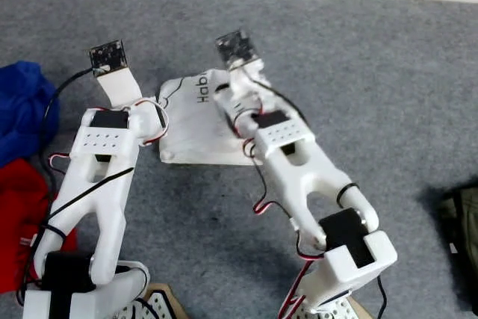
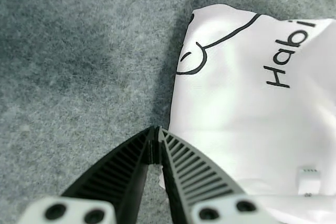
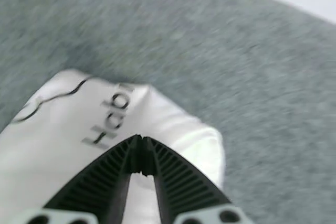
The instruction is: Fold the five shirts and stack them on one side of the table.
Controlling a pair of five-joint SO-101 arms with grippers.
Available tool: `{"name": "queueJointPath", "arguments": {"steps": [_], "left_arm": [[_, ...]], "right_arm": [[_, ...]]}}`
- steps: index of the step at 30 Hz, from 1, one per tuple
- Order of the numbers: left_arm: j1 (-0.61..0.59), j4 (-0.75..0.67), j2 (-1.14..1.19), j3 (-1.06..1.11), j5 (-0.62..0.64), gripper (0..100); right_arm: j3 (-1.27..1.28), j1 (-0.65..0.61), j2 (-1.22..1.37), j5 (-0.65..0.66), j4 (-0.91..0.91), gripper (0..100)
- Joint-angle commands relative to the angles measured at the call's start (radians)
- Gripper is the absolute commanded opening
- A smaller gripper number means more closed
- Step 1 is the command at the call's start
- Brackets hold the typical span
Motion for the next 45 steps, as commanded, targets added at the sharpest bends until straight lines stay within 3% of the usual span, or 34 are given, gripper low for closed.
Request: {"name": "queueJointPath", "arguments": {"steps": [1,4,9,13,21,45], "left_arm": [[0.019,-0.014,-0.004,-0.005,0.005,1],[0.019,-0.014,-0.004,-0.005,0.005,1],[0.021,-0.014,-0.010,-0.007,0.005,1],[0.058,-0.051,-0.012,-0.010,0.005,1],[0.084,-0.072,-0.004,0.012,0.005,1],[0.087,-0.072,-0.002,0.041,0.005,1]], "right_arm": [[-0.067,0.058,-0.012,0.012,-0.018,0.8],[-0.062,0.065,-0.013,0.012,-0.005,1.0],[-0.041,0.033,-0.071,0.012,0.205,7.3],[0.030,0.007,-0.232,0.011,0.286,4.9],[0.295,0.005,-0.381,0.029,0.242,0.9],[0.529,0.108,-0.390,0.069,0.191,0.9]]}}
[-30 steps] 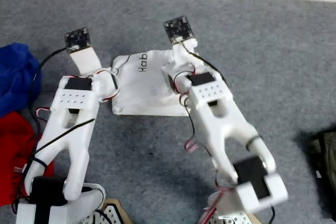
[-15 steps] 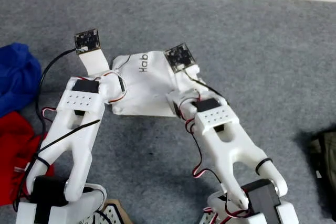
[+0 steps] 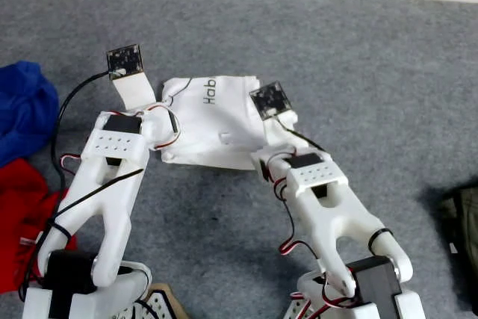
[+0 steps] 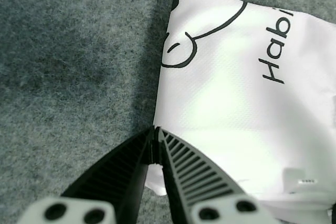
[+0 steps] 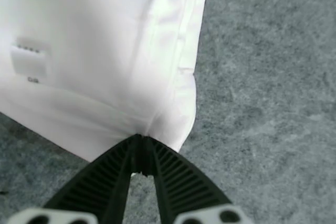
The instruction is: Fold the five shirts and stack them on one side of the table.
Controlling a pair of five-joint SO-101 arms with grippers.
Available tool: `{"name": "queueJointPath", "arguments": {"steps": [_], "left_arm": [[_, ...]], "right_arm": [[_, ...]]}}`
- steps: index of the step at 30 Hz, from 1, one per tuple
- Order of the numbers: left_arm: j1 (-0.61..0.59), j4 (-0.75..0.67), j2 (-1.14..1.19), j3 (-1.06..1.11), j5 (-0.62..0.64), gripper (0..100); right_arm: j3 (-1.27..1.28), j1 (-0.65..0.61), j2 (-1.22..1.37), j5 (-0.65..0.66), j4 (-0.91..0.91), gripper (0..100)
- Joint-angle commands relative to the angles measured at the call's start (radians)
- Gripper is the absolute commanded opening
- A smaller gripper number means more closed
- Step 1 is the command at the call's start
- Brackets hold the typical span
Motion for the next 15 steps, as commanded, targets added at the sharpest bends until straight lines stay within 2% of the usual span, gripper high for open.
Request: {"name": "queueJointPath", "arguments": {"steps": [1,6,9,12,15], "left_arm": [[0.019,-0.015,-0.004,-0.004,0.005,1],[0.018,-0.015,-0.004,-0.004,0.005,1],[0.018,-0.015,-0.004,-0.004,0.005,1],[0.018,-0.015,-0.004,-0.004,0.005,1],[0.015,-0.015,-0.004,-0.004,0.005,1]], "right_arm": [[-0.005,0.019,-0.041,0.014,-0.010,0.9],[-0.067,0.084,-0.119,0.008,0.021,1.0],[-0.168,0.091,-0.206,-0.014,0.130,6.8],[-0.229,0.054,-0.213,-0.104,0.156,16.6],[-0.254,-0.013,-0.140,-0.114,0.156,19.4]]}}
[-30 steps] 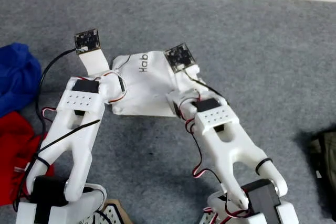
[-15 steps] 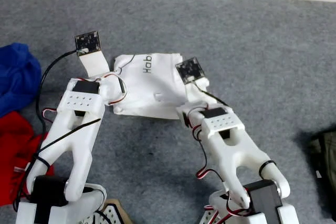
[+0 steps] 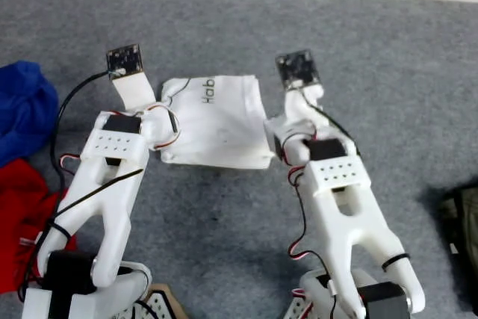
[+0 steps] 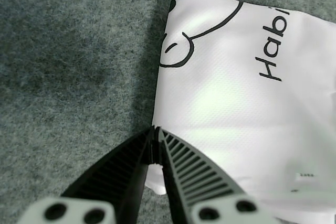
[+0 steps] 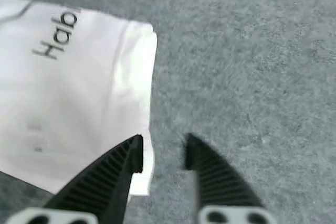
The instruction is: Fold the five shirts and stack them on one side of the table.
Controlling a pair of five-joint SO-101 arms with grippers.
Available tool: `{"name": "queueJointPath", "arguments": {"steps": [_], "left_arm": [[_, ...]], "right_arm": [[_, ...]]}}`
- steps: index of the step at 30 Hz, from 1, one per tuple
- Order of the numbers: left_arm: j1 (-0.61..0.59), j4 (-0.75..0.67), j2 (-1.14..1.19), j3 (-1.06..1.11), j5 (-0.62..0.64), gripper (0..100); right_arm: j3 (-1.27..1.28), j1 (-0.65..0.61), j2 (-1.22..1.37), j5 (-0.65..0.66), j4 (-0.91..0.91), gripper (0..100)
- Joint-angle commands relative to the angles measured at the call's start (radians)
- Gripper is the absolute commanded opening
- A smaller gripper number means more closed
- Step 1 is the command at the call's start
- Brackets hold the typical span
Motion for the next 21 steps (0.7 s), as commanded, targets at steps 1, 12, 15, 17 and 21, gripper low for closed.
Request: {"name": "queueJointPath", "arguments": {"steps": [1,12,15,17,21], "left_arm": [[0.013,-0.015,-0.004,-0.004,0.005,1],[0.013,-0.015,-0.004,-0.004,0.005,1],[0.013,-0.015,-0.004,-0.004,0.005,1],[0.013,-0.015,-0.004,-0.004,0.005,1],[0.013,-0.015,-0.004,-0.004,0.005,1]], "right_arm": [[-0.093,-0.081,0.056,-0.025,0.007,19.5],[-0.529,-0.108,0.559,-0.020,0.179,26.1],[-0.618,-0.104,0.659,-0.017,0.202,26.1],[-0.667,-0.101,0.711,-0.015,0.220,26.1],[-0.714,-0.081,0.785,-0.014,0.228,26.2]]}}
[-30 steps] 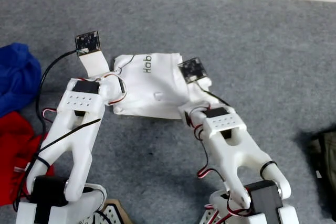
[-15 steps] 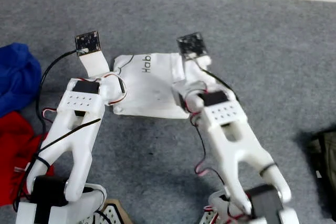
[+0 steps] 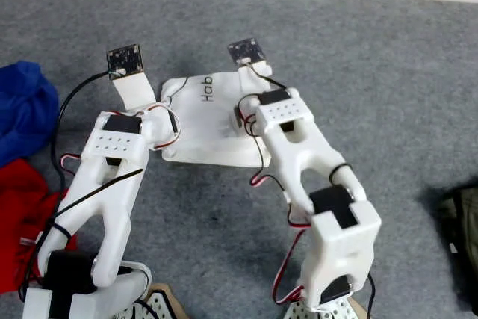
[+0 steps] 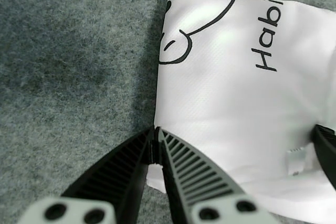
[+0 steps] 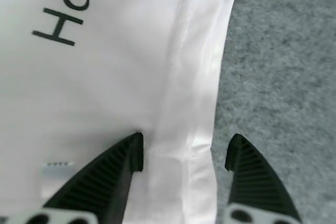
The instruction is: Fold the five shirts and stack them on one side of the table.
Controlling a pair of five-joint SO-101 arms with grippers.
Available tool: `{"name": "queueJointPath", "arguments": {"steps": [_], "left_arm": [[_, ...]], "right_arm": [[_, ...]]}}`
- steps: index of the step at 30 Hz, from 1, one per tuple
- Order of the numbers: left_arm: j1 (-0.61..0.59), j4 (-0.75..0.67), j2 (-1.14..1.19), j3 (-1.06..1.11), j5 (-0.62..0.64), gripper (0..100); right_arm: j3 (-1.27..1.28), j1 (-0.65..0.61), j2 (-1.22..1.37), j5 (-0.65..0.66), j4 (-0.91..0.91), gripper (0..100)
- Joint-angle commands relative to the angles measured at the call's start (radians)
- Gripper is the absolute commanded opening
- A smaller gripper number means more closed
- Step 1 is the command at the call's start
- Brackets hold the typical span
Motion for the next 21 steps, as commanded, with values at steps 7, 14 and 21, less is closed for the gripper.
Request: {"name": "queueJointPath", "arguments": {"steps": [7,14,21], "left_arm": [[0.013,-0.015,-0.004,-0.004,0.005,1],[0.012,-0.015,-0.004,-0.004,0.005,1],[0.012,-0.015,-0.004,-0.004,0.005,1]], "right_arm": [[-0.074,-0.002,0.099,-0.008,0.077,26.1],[-0.119,-0.058,0.120,-0.008,0.111,13.9],[-0.122,-0.209,0.122,-0.008,0.151,0.8]]}}
